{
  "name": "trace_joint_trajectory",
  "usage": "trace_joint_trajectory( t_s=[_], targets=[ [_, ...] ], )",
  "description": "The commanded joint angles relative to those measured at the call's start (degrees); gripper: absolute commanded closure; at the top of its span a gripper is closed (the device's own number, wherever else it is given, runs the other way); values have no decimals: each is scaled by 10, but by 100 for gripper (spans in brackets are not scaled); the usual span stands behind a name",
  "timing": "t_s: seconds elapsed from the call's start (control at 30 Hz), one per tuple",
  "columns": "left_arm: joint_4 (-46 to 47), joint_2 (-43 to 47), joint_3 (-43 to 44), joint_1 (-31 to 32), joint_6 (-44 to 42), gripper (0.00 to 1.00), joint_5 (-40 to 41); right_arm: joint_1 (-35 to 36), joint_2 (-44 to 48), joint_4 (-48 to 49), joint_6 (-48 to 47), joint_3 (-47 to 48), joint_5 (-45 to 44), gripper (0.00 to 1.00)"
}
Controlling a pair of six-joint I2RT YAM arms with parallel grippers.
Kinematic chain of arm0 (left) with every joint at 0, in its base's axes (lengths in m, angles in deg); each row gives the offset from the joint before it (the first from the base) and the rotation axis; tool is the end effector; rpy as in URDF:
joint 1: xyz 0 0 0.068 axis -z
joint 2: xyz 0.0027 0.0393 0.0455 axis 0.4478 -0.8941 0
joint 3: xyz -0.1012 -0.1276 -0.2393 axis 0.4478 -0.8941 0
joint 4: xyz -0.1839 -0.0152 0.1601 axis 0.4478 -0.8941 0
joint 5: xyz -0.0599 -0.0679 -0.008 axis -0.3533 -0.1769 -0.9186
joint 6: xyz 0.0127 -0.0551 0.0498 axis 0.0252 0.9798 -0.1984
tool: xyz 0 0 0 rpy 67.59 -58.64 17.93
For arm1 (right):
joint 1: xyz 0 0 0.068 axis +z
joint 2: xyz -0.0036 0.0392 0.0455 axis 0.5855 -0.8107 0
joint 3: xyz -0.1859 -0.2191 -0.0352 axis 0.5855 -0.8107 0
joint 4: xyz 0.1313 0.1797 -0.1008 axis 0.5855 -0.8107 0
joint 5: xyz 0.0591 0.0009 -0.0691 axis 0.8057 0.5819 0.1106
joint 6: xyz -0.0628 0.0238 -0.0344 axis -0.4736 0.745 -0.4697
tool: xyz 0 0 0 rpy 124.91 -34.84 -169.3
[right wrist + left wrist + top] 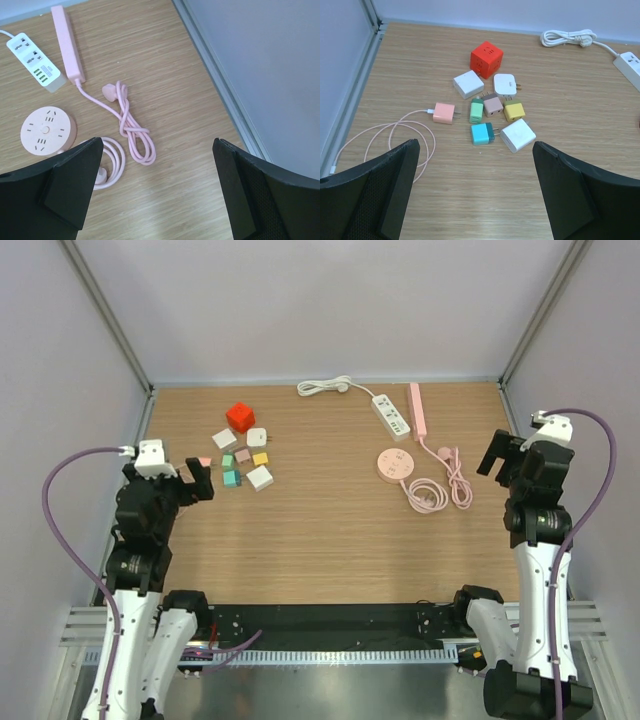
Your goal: Pull the plug off the socket
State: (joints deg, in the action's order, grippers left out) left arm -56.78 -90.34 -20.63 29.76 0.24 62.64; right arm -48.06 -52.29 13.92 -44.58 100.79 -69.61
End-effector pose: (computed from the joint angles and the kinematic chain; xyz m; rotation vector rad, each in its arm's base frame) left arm 0.1273 -0.0039 0.3389 -0.1287 1.7597 -0.1143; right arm 0.1595 -0.0434 0.3547 0.3464 1.9141 -0.2397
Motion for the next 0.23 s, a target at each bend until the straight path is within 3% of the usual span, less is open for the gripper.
trace_joint_trajectory(
  t_s=[0.0,0.2],
  targets=[
    [4,4,-2,2,-21,0,-1,0,12,27,-1,-6,-40,0],
    [6,3,-1,2,-20,0,-15,0,12,57,-35,-40,-31,0]
  ],
)
